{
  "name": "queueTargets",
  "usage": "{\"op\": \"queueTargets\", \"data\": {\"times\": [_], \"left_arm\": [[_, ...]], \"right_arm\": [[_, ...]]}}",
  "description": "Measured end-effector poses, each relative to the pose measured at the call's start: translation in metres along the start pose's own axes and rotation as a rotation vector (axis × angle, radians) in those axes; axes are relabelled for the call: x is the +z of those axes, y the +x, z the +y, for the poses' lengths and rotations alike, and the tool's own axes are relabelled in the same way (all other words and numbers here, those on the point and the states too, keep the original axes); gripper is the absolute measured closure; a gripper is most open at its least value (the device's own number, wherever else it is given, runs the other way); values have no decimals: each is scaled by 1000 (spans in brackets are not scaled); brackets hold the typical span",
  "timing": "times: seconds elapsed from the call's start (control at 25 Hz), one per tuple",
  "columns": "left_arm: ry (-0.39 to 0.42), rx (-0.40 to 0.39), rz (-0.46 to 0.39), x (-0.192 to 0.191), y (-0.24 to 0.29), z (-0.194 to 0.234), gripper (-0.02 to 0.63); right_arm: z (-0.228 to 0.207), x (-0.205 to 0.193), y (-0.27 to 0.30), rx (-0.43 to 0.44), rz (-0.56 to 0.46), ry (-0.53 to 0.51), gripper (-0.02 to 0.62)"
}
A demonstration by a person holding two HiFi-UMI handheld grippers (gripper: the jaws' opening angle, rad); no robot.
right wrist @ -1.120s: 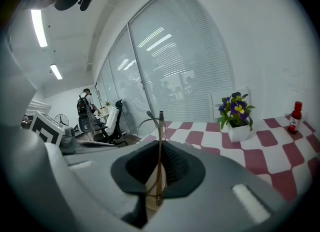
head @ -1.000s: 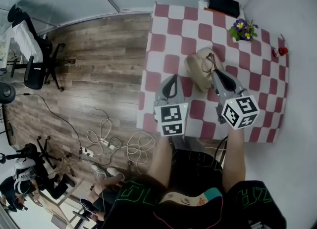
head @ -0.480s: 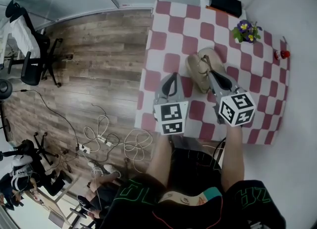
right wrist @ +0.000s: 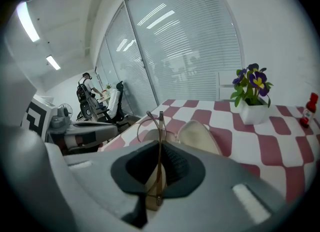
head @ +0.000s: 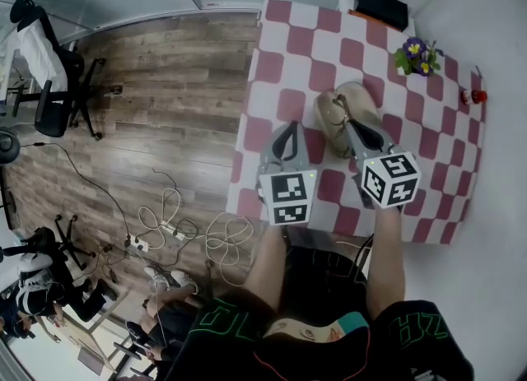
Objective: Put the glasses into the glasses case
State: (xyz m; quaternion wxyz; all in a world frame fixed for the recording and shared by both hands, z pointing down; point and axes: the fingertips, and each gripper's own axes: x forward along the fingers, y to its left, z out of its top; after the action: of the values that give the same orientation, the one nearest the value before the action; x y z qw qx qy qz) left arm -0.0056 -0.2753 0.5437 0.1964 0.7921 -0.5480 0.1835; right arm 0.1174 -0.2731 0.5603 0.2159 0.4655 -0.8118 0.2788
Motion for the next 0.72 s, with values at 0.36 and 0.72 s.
{"op": "queueTargets", "data": {"times": [0.36,0.72], "left_arm": [[0,11,5,-3,0,7,598],[-11,26,10,-7,-1,16,598]], "right_arm": [[5,-10,13,-8,54,-19,577],[8,-20,25,-49,132,-41,577]]}}
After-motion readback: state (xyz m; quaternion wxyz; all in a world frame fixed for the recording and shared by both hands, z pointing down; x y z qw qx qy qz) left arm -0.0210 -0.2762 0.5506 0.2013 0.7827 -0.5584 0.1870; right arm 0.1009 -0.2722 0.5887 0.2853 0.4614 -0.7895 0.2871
